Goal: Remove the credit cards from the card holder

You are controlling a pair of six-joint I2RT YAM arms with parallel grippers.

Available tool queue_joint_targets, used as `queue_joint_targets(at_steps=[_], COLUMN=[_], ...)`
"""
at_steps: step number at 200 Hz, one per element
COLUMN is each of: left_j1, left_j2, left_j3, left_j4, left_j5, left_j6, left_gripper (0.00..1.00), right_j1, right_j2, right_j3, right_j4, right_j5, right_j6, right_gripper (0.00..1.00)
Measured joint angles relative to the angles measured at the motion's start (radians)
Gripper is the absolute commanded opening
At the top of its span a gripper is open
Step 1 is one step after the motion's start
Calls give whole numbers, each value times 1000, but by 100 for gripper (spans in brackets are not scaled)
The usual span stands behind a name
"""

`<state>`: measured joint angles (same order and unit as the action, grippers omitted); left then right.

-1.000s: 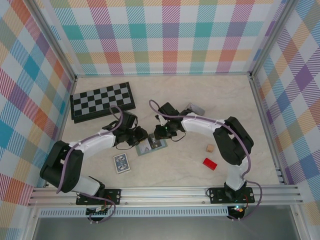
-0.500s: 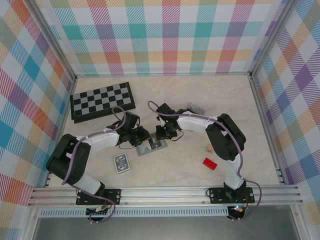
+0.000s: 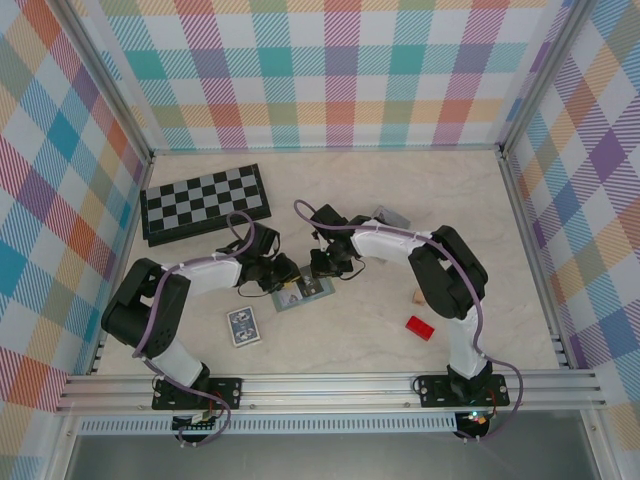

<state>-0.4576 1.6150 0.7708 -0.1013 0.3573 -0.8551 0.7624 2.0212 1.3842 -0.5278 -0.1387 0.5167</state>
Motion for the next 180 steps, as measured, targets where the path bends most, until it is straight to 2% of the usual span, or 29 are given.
queue_joint_targets(at_steps=[57, 115, 180], left_j1=[2, 7, 24], left_j2=[39, 45, 32], left_j3=[0, 0, -10], left_j4=[62, 72, 104], left_j5=[80, 98, 133], left_j6=[21, 52, 64], left_gripper=[19, 18, 7], right_j1=[0, 0, 0], right_j2=[5, 5, 7], right_j3=[6, 7, 10], right_j4=[-6, -8, -11], right_j5=[-3, -4, -4], right_j6=[0, 0, 0], right_gripper=[19, 19, 18])
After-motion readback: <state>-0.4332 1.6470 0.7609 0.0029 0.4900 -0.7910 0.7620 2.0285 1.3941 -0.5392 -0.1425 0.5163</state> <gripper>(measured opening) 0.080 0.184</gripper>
